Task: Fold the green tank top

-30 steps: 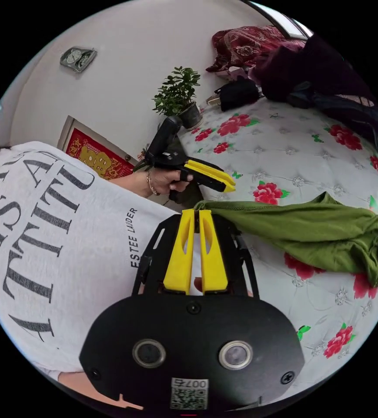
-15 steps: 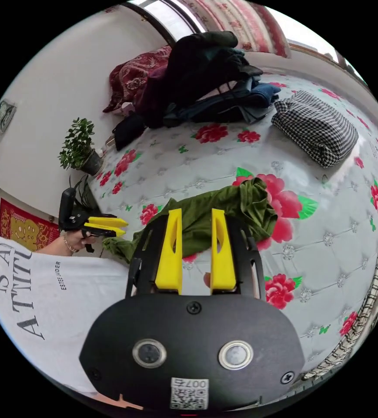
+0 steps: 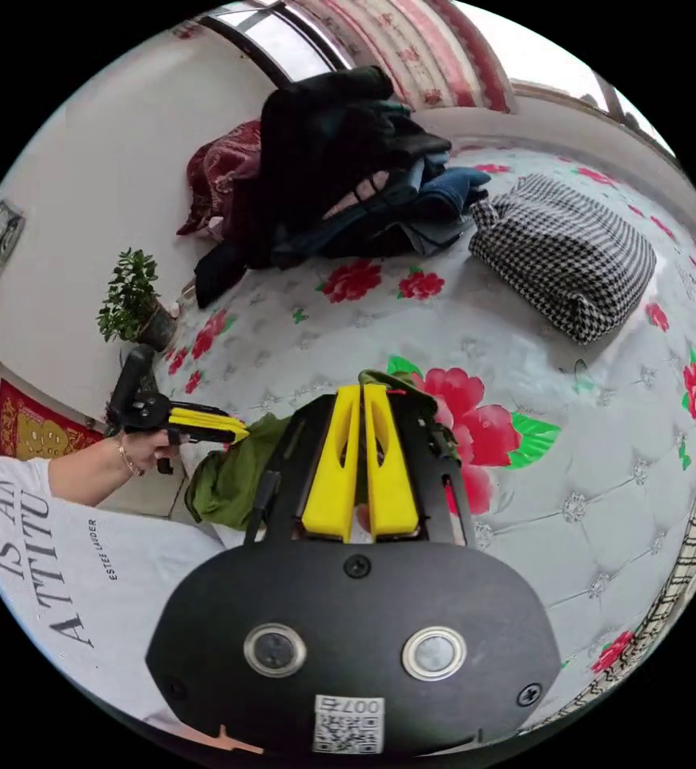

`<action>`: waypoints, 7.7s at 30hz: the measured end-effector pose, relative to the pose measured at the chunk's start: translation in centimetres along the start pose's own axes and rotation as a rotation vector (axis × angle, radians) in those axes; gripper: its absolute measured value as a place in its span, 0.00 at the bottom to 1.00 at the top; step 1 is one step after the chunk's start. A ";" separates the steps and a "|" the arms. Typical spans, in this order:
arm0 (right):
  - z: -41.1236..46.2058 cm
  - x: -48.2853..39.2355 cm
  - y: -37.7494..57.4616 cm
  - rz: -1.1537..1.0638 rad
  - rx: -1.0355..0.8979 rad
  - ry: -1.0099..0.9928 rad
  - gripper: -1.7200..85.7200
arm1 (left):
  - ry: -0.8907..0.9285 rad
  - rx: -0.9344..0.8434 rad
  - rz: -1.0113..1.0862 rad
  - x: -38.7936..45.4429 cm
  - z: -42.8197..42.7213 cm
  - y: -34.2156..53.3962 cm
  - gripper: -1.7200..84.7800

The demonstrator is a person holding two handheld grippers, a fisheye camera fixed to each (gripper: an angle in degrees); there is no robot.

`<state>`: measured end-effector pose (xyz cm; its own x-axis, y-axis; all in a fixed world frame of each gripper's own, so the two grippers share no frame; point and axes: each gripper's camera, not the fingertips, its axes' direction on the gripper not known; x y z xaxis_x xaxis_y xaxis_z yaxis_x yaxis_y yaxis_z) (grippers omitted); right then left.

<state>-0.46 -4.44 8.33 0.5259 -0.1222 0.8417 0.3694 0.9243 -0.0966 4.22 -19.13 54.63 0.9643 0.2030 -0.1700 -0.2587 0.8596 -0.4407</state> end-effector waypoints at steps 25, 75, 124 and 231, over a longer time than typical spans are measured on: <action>-45.5 -11.7 9.1 -0.496 0.676 -0.081 0.02 | -0.258 1.011 0.260 18.6 -27.6 23.5 0.01; 20.0 5.9 6.2 -0.014 -0.436 0.233 0.04 | -0.267 -0.074 0.240 1.4 5.9 6.3 0.02; -47.2 -2.9 -3.2 -0.299 0.567 -0.319 0.02 | 0.537 1.056 0.097 -19.4 -34.4 18.8 0.01; -6.0 7.8 10.2 0.384 -0.052 -0.189 0.02 | 0.395 0.267 -0.442 -21.6 -7.4 3.1 0.01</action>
<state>12.02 1.90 10.75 0.4844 0.2998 0.8219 0.2152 0.8697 -0.4441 -17.81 -24.32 50.45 0.8699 -0.3408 -0.3564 0.2300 0.9197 -0.3181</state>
